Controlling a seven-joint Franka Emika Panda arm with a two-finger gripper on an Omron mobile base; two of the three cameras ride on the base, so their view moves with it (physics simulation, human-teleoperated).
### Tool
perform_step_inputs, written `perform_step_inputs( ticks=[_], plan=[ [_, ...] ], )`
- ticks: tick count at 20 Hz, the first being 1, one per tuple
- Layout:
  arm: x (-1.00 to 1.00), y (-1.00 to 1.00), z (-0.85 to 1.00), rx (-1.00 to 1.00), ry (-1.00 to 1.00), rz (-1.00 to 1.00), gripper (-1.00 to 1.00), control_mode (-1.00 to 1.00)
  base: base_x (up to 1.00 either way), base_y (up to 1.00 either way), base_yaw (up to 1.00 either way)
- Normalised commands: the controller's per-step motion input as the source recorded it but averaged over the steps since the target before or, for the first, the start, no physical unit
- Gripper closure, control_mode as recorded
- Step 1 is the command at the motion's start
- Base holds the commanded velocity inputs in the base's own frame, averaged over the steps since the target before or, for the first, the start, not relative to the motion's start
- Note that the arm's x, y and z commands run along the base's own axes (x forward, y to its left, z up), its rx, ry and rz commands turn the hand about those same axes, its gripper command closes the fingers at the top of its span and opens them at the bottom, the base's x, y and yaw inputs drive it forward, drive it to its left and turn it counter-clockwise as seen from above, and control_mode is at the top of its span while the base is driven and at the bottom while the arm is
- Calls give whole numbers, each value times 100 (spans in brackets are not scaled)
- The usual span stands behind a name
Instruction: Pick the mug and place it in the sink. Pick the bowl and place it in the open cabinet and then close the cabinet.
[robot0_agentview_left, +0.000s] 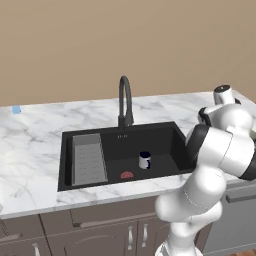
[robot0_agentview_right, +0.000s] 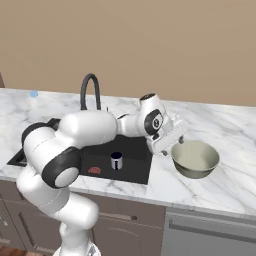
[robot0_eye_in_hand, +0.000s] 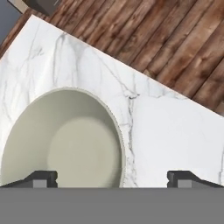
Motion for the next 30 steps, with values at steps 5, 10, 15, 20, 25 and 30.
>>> perform_step_inputs(
  ticks=[5, 10, 15, 20, 25, 30],
  plan=[
    [0, 22, -29, 0, 0, -19, -100, -100, 0, 0, 0],
    [0, 29, -30, 0, -3, -14, -100, -100, 0, 0, 0],
    [0, 29, -14, 0, -8, -5, -100, -100, 0, 0, 0],
    [0, 23, -19, 0, -5, -4, -100, -100, 0, 0, 0],
    [0, 9, -25, 0, -2, -5, -100, -100, 0, 0, 0],
    [9, 0, -24, 0, -2, -2, -100, -100, 0, 0, 0]
  ],
)
